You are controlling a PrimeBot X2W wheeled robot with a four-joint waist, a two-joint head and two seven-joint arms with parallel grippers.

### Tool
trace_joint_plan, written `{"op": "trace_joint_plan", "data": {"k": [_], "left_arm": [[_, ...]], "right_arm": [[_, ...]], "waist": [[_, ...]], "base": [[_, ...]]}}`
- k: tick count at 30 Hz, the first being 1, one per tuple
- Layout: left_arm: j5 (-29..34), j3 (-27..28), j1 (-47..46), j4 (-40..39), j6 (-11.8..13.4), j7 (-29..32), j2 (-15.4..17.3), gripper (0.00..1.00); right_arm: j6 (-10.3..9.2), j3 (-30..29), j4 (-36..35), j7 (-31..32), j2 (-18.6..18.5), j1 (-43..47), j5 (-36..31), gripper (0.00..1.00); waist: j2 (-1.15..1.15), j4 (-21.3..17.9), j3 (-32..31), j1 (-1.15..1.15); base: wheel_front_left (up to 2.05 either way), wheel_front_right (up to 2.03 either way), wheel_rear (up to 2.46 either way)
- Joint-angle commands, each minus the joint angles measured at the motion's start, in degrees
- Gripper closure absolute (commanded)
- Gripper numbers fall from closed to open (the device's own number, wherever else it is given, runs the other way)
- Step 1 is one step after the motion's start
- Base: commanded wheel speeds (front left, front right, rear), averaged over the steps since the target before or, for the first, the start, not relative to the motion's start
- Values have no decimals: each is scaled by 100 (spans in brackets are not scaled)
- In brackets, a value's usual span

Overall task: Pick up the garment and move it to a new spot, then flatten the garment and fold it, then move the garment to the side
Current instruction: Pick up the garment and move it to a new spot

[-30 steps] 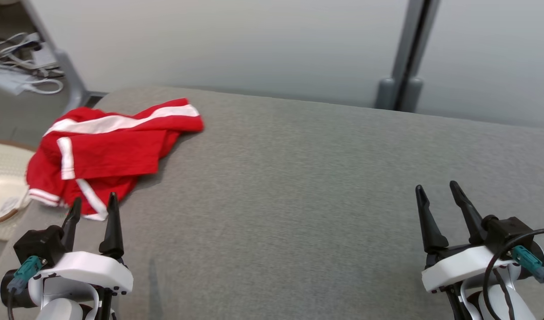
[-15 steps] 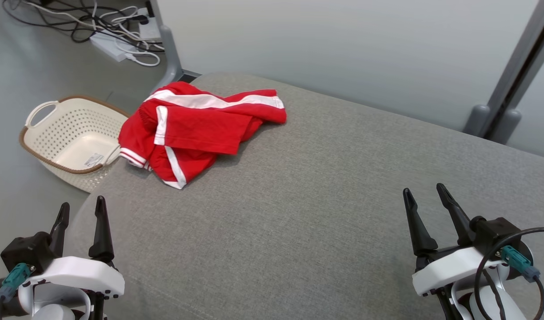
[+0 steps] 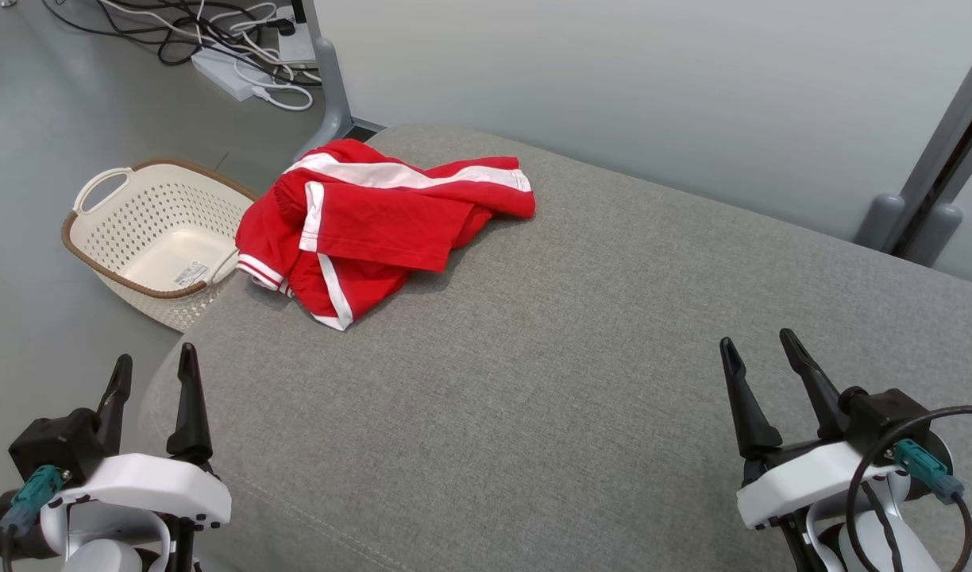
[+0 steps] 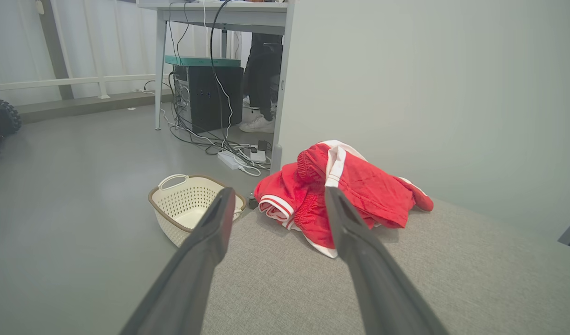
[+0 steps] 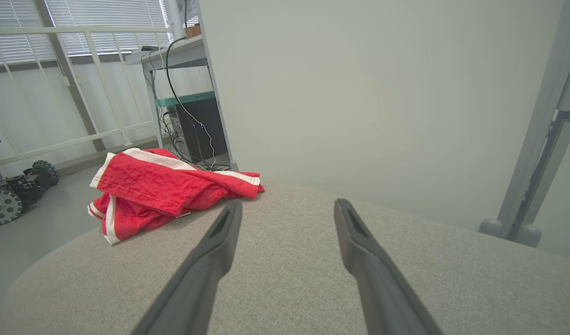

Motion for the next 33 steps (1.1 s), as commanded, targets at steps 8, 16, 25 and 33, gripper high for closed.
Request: {"op": "trace_joint_plan", "data": {"k": [8,16,25,33], "left_arm": [[-24,-16,-106,-39,56,17,42,0],[-71,67,-571,-63,-16,-59,106,0],[-143,84,-1715,324,-305,-24,279,0],[-469,-82,-2587,1963,-970,345,273,0]], "right_arm": [[13,-11,29,-36,-60,-70,-20,0],[13,37,-97,75,-138,-206,-100,0],[13,71,-471,396,-333,-533,-308,0],[13,98,-775,607,-478,-750,-387,0]], "waist": [[0,27,18,0],[0,-121,219,0],[0,-597,918,0],[0,-919,1448,0]], "base": [[0,0,0],[0,0,0],[0,0,0],[0,0,0]]}}
